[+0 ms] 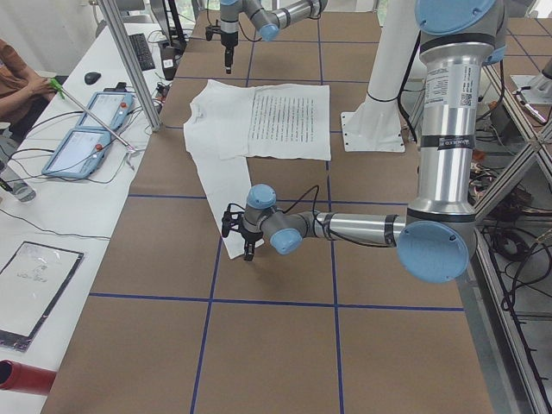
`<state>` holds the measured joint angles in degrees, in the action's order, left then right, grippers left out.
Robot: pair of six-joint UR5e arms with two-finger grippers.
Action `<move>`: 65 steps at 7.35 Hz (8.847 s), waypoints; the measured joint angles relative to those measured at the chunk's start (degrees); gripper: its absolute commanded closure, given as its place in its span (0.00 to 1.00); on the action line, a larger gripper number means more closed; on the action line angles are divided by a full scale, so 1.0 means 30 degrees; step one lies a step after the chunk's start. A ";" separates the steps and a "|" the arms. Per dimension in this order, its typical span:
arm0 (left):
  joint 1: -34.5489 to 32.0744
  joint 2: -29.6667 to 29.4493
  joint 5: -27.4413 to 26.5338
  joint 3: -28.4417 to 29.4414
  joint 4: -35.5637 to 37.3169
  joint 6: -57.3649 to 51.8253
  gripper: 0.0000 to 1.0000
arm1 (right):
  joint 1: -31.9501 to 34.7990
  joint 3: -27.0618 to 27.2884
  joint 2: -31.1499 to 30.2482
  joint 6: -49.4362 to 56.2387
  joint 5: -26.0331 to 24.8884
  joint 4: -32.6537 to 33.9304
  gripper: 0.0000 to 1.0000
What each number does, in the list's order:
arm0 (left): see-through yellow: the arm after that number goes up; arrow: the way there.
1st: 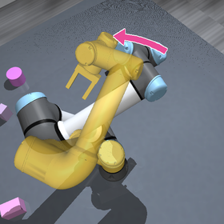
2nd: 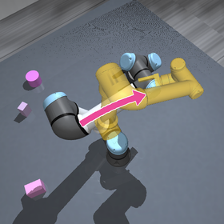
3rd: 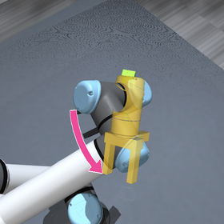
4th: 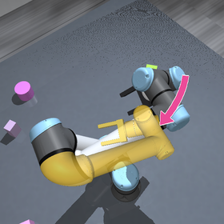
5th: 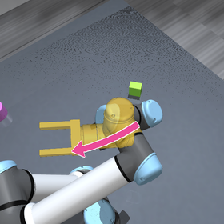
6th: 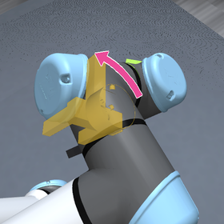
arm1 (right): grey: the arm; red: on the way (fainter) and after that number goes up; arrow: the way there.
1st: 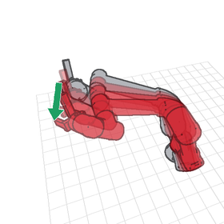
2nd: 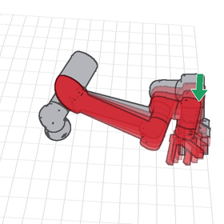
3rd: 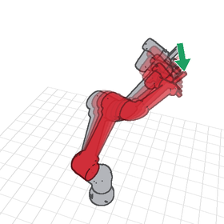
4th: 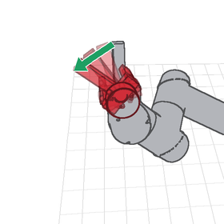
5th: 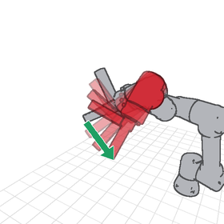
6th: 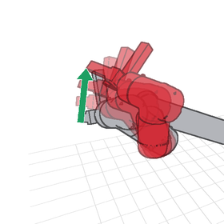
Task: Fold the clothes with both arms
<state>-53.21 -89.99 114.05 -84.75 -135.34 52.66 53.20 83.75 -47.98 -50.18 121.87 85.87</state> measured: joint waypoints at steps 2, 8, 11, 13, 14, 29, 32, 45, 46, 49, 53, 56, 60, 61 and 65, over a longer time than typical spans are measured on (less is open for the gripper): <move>0.0006 -0.0027 0.0009 -0.0065 -0.0019 0.0296 0.70 | 0.0018 0.0002 -0.0001 -0.0001 0.0009 0.0000 0.00; -0.0016 -0.0031 0.1640 -0.1650 0.0093 0.1461 1.00 | 0.0255 0.0004 -0.0219 0.0050 0.0064 -0.0002 0.00; -0.0016 -0.1272 0.3136 -0.3638 0.1695 0.3351 1.00 | 0.0832 0.1966 -0.2494 0.0185 0.0354 0.0027 0.00; -0.0004 -0.5273 0.3736 -0.4511 0.6701 0.4236 1.00 | 0.0948 0.3760 -0.4681 0.0238 0.0387 0.0041 0.00; 0.0047 -0.7468 0.4336 -0.4669 0.8949 0.4990 1.00 | 0.1001 0.4573 -0.5812 0.0389 0.0390 0.0036 0.00; 0.6425 -2.1820 0.0853 0.7253 0.0645 1.7790 1.00 | 0.0989 0.7416 -1.1713 0.2187 0.0387 -0.0232 0.00; 0.7252 -2.2001 0.0151 0.7950 0.0192 1.7682 1.00 | 0.0989 0.7414 -1.1651 0.2144 0.0391 -0.0215 0.00; 0.9056 -1.8157 -0.0903 0.3189 0.0445 1.6501 0.00 | 0.0713 0.7628 -1.1013 0.1617 0.0836 -0.0297 0.00; 0.9040 -1.7230 -0.0903 0.1676 0.1748 1.5883 0.00 | 0.0331 0.7943 -1.1069 0.0874 0.0721 -0.0608 0.00; 0.8991 -1.3983 -0.1085 -0.4109 0.7287 1.3631 0.00 | -0.3195 0.9794 -1.2794 -0.4422 -0.1185 -0.3760 0.00; 0.9079 -0.8897 -0.1772 -1.0472 1.0566 1.0712 0.00 | -1.0723 1.1363 -1.6089 -1.1068 -0.6919 -0.8022 0.00; 0.9131 -0.7707 -0.2000 -1.1427 1.0610 1.0214 0.00 | -1.3781 1.1876 -1.7156 -1.2590 -0.8783 -0.8233 0.03; 0.9126 -0.7580 -0.2011 -1.1531 1.0576 1.0216 0.00 | -1.4421 1.2380 -1.7413 -1.2772 -0.8920 -0.7343 0.23; 0.9126 -0.7551 -0.2012 -1.1536 1.0574 1.0218 0.00 | -1.4402 1.2554 -1.7392 -1.2773 -0.8872 -0.7241 0.23; 0.9125 -0.7533 -0.2011 -1.1510 1.0572 1.0227 0.00 | -1.4534 1.2573 -1.7068 -1.2774 -0.8838 -0.5851 0.24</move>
<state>-25.84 -112.59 108.02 -119.28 -103.62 83.34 9.60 121.47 -99.19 -88.51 95.36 68.31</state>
